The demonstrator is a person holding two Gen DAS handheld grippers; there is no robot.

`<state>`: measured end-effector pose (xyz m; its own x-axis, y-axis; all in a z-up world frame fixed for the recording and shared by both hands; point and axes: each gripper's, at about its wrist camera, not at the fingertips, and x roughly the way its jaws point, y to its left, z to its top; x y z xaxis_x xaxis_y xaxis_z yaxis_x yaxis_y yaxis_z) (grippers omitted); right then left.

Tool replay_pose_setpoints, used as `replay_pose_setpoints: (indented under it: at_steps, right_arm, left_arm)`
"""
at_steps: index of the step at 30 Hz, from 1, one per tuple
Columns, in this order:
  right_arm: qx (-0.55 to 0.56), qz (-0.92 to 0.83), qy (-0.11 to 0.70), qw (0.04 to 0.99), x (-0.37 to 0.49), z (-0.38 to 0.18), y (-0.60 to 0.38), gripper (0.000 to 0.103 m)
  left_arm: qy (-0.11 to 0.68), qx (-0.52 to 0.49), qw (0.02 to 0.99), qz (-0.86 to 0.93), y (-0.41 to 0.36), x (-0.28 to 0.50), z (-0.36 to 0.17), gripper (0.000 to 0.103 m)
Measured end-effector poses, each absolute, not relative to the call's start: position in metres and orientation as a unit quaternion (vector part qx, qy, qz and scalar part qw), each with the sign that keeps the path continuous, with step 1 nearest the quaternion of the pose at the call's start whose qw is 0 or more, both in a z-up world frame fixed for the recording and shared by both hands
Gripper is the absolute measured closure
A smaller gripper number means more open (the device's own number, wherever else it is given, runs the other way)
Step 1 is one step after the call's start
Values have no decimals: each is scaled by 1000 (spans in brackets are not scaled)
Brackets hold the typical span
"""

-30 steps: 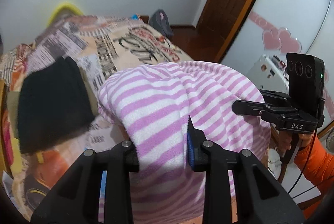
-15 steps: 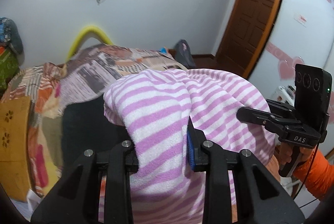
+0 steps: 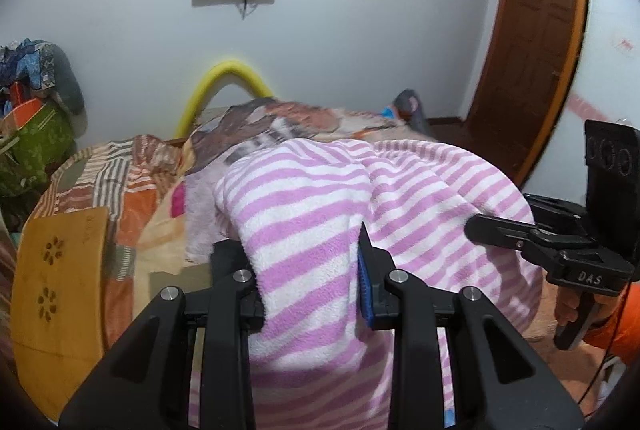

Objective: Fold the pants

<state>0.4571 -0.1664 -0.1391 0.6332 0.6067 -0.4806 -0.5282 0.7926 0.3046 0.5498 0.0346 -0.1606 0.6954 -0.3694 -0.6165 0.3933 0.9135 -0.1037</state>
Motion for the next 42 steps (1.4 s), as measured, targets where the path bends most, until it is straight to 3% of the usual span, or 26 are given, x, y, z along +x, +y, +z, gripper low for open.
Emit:
replay_pose_setpoints:
  at_steps: [9,15,21,28,42]
  right_arm:
    - [47,287,363,885,510,-220,-125,74]
    - [37,280,383,879,509,-239,-120,72]
    - [15,264,386,884,494,-231,-138,68]
    - [1,221,407,886,478,-225,-165,68]
    - [5,251,249,935,326,-57,-201,66]
  left_arm:
    - [411,-40,893,-177,77,603,-273,71]
    - [407,-19,899,-161,89,591,-288,50]
    - [400,3,908,-127,98,573,-267,44]
    - [393,27,917,-66,115,539,-237,45]
    - [273,11,959,-76,66,356,-99,45]
